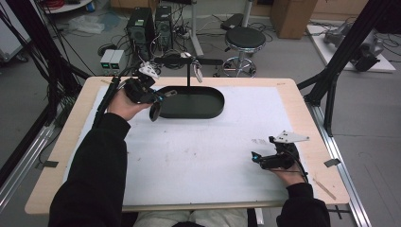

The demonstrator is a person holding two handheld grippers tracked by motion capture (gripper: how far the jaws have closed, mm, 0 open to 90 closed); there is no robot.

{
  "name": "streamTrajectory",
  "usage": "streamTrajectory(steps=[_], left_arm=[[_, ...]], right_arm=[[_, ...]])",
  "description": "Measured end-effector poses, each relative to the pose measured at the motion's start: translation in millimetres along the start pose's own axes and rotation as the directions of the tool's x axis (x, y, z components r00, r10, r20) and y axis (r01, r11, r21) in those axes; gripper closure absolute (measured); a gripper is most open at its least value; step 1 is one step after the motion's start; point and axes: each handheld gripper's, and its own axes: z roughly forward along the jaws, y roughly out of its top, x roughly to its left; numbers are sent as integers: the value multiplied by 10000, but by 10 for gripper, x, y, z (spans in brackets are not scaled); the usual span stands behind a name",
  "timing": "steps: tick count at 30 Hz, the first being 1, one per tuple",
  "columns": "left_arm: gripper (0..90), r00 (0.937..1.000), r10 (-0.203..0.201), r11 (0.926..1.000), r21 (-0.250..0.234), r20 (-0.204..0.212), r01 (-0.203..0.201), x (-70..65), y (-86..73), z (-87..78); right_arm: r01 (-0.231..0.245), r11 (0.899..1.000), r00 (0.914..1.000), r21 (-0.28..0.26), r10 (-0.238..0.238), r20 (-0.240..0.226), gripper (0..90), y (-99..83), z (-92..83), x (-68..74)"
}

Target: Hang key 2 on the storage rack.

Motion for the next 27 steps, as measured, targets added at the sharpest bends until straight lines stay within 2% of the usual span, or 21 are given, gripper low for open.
streamTrajectory(steps=[6, 13, 21, 24, 27], left_arm=[[846, 9997, -1, 9995, -317, -241, -7, 39, 174, -77], [845, 9987, 130, 9992, -358, -498, -148, 92, 350, -58], [846, 9959, 254, 9991, -314, -865, -282, 180, 532, 43], [846, 9940, 229, 9996, -147, -1072, -247, 217, 561, 119], [846, 9911, 82, 9997, -224, -1326, -113, 261, 570, 180]], right_arm=[[-19, 10000, 10000, 22, 19, 13, 7, -11, -1, -8], [-19, 10000, 10000, -23, 19, 78, 7, -7, -5, -8], [-87, 9999, 9999, -66, 87, 65, 7, -13, -14, -25], [-12, 10000, 10000, -64, 12, 66, 7, -11, -10, -24], [-21, 10000, 10000, -88, 22, 46, 7, -10, -15, -22]])
